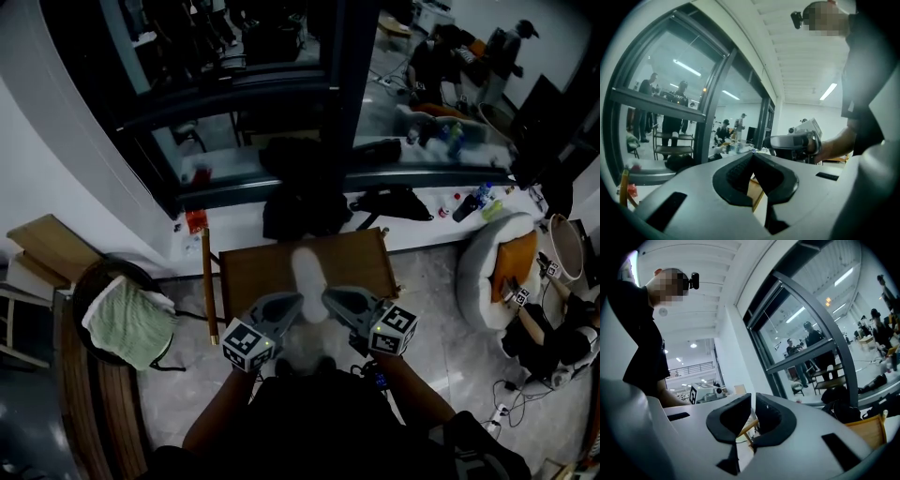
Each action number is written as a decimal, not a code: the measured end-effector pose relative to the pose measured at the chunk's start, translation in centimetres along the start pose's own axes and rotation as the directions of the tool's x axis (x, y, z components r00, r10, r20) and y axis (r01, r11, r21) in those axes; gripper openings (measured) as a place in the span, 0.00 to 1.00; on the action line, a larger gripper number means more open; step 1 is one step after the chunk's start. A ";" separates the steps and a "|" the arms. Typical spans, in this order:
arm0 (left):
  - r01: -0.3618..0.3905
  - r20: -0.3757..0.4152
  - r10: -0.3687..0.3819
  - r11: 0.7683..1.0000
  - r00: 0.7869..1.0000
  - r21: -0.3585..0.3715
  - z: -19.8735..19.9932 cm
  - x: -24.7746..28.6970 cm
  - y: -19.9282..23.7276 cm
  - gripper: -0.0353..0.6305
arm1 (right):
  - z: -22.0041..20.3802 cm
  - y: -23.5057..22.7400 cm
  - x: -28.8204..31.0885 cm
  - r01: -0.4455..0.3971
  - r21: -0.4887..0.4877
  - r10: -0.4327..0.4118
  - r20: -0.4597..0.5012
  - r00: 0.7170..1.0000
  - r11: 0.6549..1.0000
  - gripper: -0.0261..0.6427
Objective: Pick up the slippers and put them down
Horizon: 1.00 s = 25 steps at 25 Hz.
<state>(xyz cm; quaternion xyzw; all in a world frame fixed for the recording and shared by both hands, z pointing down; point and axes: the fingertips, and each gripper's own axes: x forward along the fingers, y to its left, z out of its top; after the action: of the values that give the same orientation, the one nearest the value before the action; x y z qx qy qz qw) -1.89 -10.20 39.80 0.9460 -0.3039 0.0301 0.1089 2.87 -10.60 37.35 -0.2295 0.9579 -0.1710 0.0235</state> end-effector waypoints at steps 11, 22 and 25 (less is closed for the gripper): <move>0.033 0.005 -0.034 0.999 0.999 0.025 0.9 0.2 -0.1 0.06 | -0.3 -0.3 0.5 0.018 -0.022 -0.019 -0.029 0.999 1.000 0.09; 0.032 0.025 -0.033 0.998 0.999 0.049 2.0 -0.3 0.0 0.06 | 0.1 -0.2 1.1 0.017 -0.040 -0.018 -0.019 1.000 0.999 0.09; 0.033 0.027 -0.034 0.998 0.999 0.055 2.2 -0.3 0.0 0.06 | 0.2 -0.1 1.2 0.020 -0.046 -0.021 -0.025 0.999 0.999 0.08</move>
<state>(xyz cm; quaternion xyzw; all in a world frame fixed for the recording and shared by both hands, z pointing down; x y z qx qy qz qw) -2.18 -10.53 37.60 0.9539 -0.2886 0.0235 0.0795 1.92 -11.28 37.19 -0.2374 0.9594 -0.1520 0.0041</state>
